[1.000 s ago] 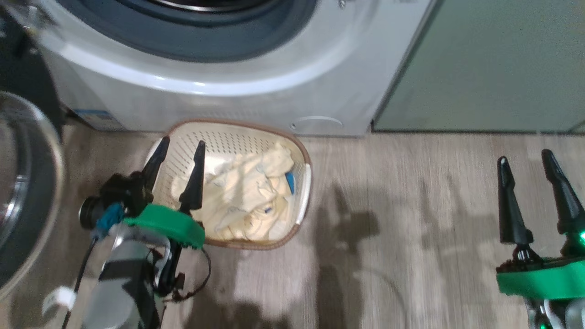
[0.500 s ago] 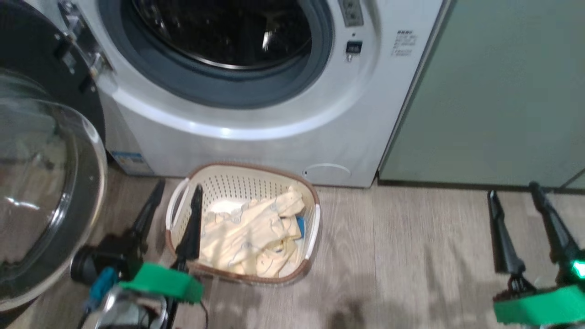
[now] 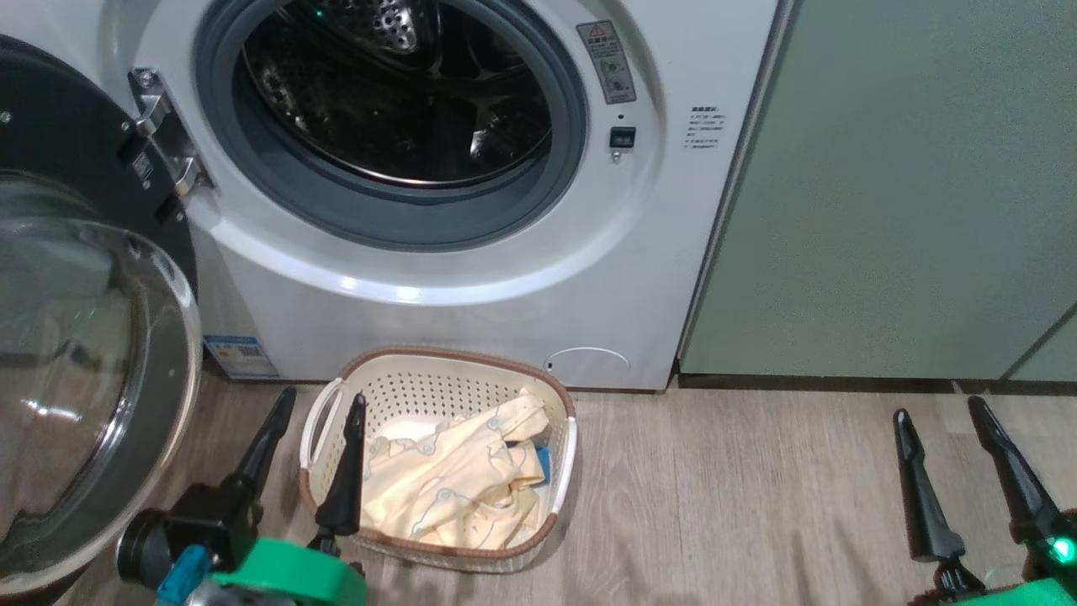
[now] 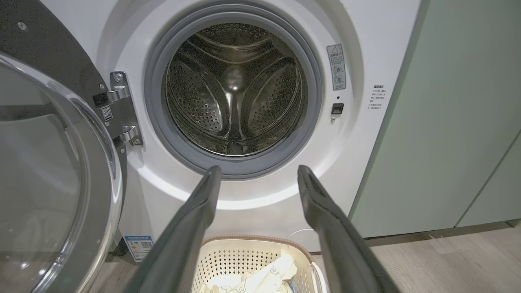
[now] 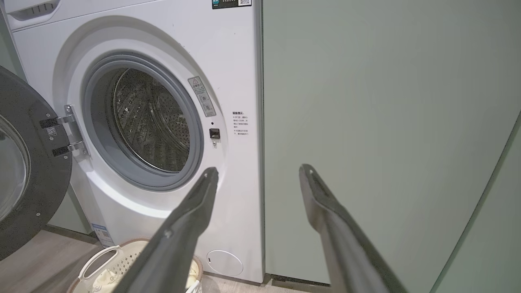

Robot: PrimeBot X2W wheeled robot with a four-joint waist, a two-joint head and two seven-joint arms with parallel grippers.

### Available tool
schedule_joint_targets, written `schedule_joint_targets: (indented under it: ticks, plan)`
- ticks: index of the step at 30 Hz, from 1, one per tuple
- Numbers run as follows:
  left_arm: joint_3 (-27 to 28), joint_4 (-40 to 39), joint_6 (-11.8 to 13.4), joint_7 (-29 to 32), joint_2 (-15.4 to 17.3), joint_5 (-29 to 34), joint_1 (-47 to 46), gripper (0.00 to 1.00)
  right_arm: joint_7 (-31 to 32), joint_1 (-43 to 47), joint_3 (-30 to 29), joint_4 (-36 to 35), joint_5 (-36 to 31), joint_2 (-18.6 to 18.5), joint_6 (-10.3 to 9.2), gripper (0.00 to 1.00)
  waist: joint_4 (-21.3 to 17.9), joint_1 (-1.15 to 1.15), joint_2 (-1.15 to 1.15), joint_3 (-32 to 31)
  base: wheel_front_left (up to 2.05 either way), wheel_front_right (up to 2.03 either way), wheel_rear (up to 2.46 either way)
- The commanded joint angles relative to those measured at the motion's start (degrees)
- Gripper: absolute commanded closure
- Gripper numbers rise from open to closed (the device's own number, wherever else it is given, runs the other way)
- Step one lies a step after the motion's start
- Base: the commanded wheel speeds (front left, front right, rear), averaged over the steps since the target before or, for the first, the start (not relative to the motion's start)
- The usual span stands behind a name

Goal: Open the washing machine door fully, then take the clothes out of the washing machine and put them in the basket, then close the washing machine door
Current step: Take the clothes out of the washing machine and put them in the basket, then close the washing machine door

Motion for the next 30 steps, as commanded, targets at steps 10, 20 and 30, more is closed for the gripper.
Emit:
schedule_joint_targets:
  ticks: [10, 20, 30]
  plan:
    - [2.19, -2.91, 0.86, -0.02, 0.36, -0.64, -0.68, 0.00, -0.37, -0.68, 0.61, -2.31, -0.76, -0.80, 0.08, 0.00, -0.48, 0.01, 0.00, -0.73, 0.00, 0.00, 0.00]
    - [1.83, -2.63, 1.26, -0.78, 0.53, -0.67, -0.81, 0.00, -0.37, -0.80, 0.71, -2.10, -0.50, -0.79, 0.08, 0.00, -0.44, 0.01, 0.00, -1.10, 0.00, 0.00, 0.00]
    - [1.44, -2.80, 1.78, -1.32, 0.72, -0.52, -1.03, 0.00, -0.37, -1.18, 0.73, -2.37, -0.46, -0.83, 0.08, 0.00, -0.31, 0.01, 0.00, -0.59, -0.64, 0.64, 0.00]
